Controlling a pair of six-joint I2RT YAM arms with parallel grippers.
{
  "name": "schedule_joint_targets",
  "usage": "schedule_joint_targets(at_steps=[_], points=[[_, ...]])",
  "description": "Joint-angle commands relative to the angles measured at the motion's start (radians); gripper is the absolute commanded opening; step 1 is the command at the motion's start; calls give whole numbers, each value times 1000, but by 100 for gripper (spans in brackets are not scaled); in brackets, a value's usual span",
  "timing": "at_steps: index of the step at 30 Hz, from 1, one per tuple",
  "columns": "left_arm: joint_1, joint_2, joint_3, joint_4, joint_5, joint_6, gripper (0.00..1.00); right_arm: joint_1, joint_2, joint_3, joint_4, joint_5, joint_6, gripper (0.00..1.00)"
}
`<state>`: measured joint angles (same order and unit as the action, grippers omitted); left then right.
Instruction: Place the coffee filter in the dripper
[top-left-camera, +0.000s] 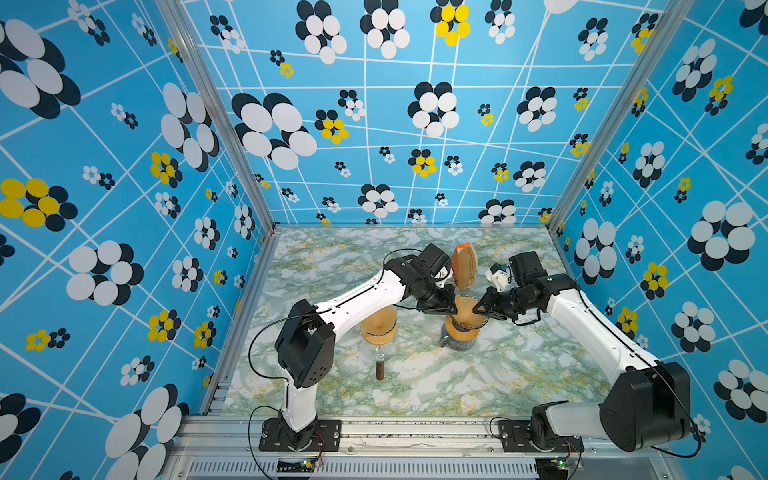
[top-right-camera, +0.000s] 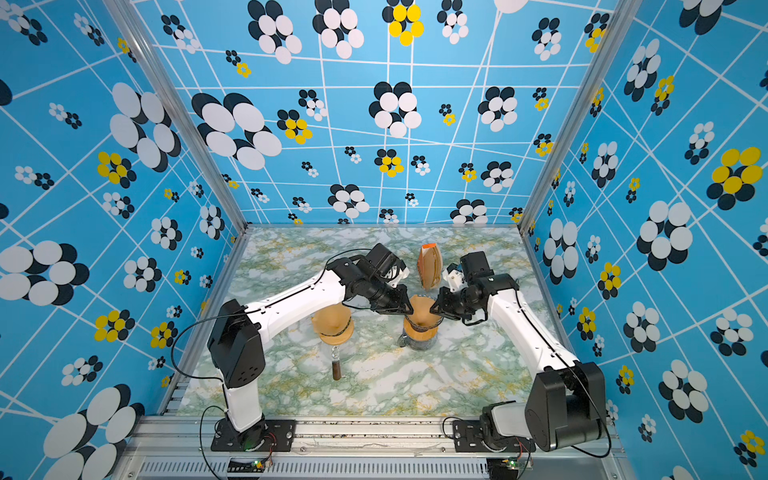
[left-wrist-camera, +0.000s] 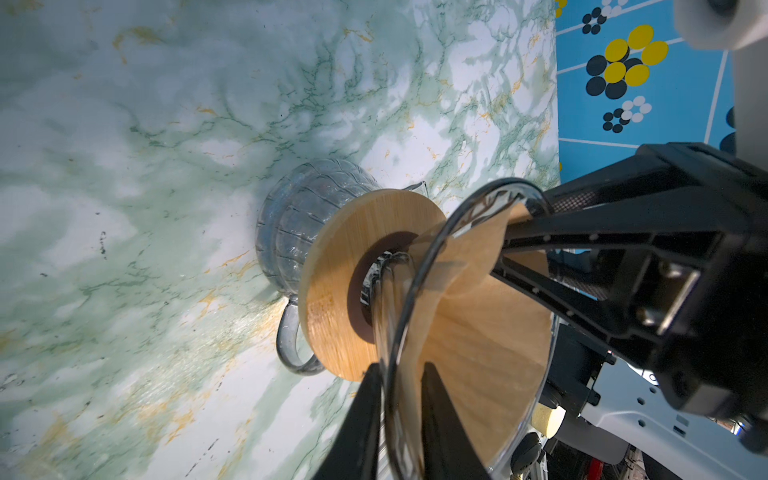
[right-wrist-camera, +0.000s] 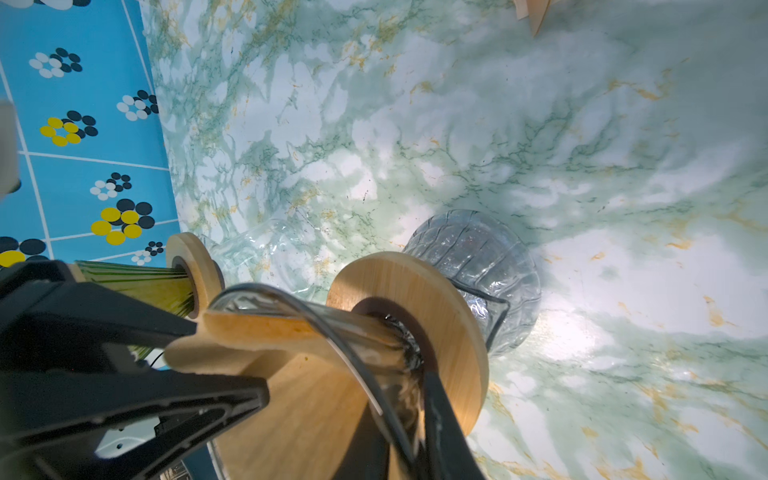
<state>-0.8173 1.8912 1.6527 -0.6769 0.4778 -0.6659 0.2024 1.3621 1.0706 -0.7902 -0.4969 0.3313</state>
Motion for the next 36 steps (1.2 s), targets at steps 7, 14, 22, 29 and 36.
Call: schedule_joint_targets(at_steps=[7,14,22,29,36], points=[[0,-12,15,-24,-37,31,20,2,-8,-19,60,-72,34,18],[0,-34,0,-35,-55,38,20,5,-12,-28,75,-74,38,18],[-17,-26,-1,30,-24,26,20,5,-72,-18,71,55,44,18],[-24,-24,3,10,-81,44,17,5,-110,-50,100,73,42,19],[-24,-31,-3,2,-105,49,17,5,-116,-74,120,58,45,20]])
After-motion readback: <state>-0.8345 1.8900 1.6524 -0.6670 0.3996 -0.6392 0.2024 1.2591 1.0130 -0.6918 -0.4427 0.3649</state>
